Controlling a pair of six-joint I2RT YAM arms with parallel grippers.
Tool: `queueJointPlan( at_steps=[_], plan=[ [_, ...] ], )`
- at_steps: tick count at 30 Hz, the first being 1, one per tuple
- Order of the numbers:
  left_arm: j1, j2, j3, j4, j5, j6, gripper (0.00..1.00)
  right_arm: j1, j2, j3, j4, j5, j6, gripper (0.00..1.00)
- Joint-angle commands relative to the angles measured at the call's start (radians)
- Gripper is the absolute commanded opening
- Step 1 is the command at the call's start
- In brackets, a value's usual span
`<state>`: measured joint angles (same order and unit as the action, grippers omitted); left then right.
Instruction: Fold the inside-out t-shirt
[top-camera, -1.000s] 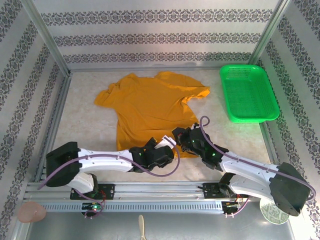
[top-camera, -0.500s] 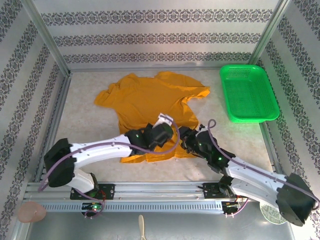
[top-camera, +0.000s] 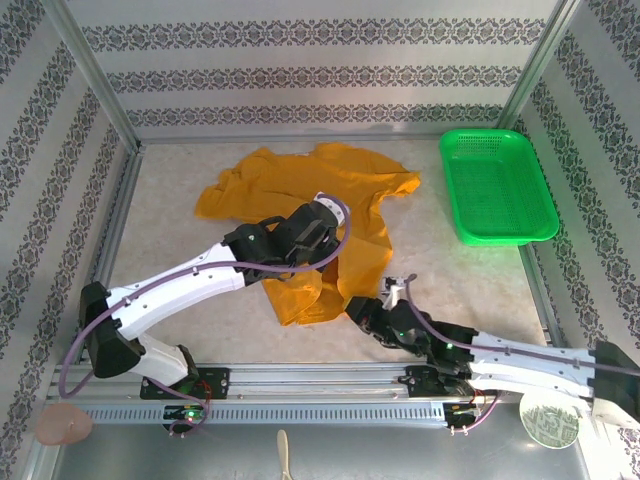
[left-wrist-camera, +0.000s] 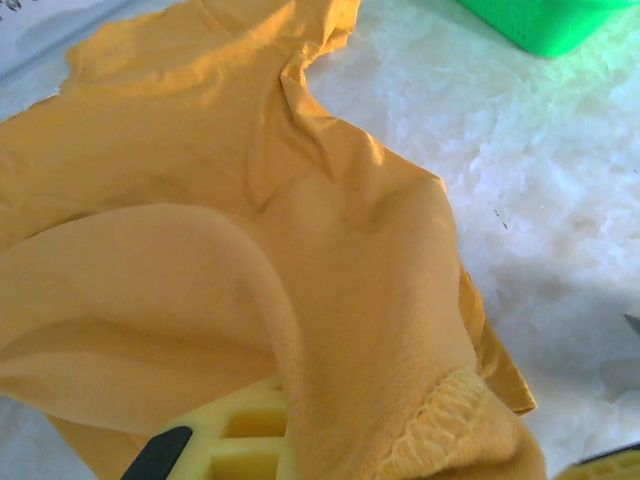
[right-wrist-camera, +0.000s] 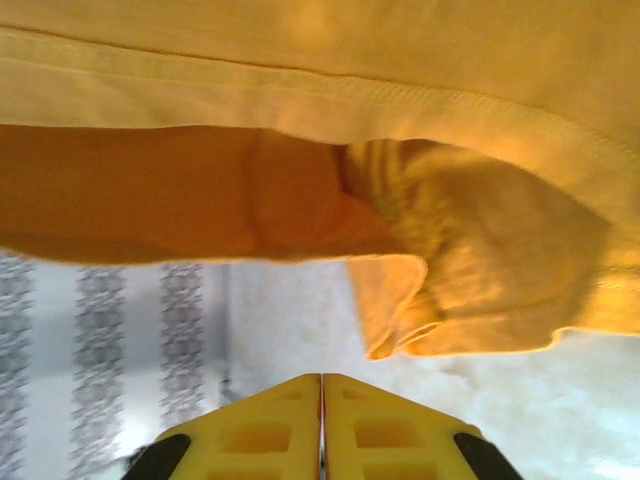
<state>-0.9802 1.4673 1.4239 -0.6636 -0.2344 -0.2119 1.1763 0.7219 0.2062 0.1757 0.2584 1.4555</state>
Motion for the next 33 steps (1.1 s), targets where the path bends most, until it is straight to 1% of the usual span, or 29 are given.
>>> queueJointPlan(
  at_steps=[1,3,6,9,13,16,18,20,23,25,26,32,33],
  plan=[
    [0.006,0.006,0.067,-0.093,0.035,0.032,0.0,0.01,0.143,0.072,0.126,0.076,-0.085,0.07],
    [0.006,0.002,0.079,-0.106,0.046,0.038,0.0,0.005,0.235,0.112,0.173,0.091,-0.11,0.03],
    [0.006,-0.012,0.084,-0.124,0.067,0.039,0.0,-0.028,0.38,0.179,0.27,0.104,-0.156,0.0],
    [0.006,-0.036,0.084,-0.132,0.099,0.031,0.0,-0.064,0.525,0.235,0.376,0.108,-0.2,0.0],
    [0.005,-0.054,0.117,-0.142,0.171,0.022,0.0,-0.093,0.714,0.286,0.563,0.179,-0.286,0.0],
    [0.005,-0.066,0.147,-0.163,0.225,0.011,0.0,-0.166,0.809,0.263,0.716,0.206,-0.288,0.0],
    [0.005,-0.079,0.151,-0.165,0.271,-0.002,0.0,-0.24,0.854,0.246,0.778,0.161,-0.283,0.0],
    [0.003,-0.095,0.149,-0.161,0.314,-0.02,0.0,-0.31,0.884,0.239,0.803,0.101,-0.271,0.0],
    [0.002,-0.116,0.14,-0.119,0.35,-0.054,0.0,-0.36,0.905,0.242,0.811,0.035,-0.284,0.0],
    [0.002,-0.115,0.144,-0.088,0.348,-0.07,0.0,-0.346,0.908,0.239,0.817,0.021,-0.3,0.0],
    [0.002,-0.107,0.154,-0.08,0.345,-0.074,0.0,-0.324,0.905,0.232,0.82,0.034,-0.312,0.0],
    [0.002,-0.029,0.24,-0.089,0.367,-0.062,0.0,-0.13,0.908,0.197,0.803,0.231,-0.322,0.0],
    [0.003,-0.02,0.252,-0.093,0.375,-0.061,0.0,-0.116,0.928,0.212,0.785,0.242,-0.305,0.0]
  ],
)
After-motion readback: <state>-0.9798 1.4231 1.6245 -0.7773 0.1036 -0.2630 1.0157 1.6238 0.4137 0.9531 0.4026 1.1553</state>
